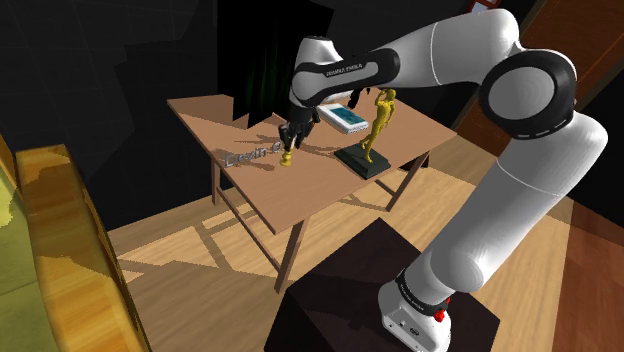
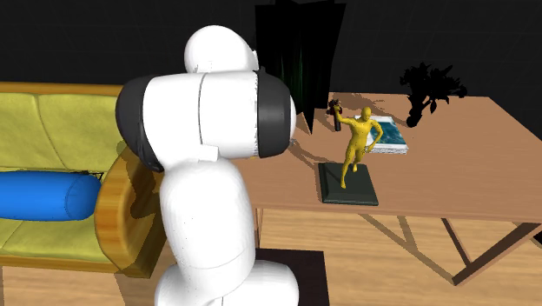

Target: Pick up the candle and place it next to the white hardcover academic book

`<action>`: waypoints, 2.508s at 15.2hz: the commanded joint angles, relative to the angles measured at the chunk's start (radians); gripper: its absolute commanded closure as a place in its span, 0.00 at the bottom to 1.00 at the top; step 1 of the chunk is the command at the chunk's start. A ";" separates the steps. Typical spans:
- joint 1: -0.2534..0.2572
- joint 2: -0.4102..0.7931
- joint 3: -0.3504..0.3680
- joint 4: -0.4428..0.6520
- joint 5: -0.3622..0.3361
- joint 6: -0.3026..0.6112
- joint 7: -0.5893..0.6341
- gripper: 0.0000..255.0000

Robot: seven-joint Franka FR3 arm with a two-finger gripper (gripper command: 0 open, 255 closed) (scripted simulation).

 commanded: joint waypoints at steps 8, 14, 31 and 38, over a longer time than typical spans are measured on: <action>-0.001 -0.046 0.000 0.069 0.001 -0.116 -0.003 1.00; -0.001 -0.068 0.000 0.126 0.002 -0.194 -0.004 1.00; -0.012 -0.087 -0.012 0.305 0.003 -0.393 -0.029 1.00; -0.095 -0.052 -0.093 0.350 0.008 -0.400 -0.193 1.00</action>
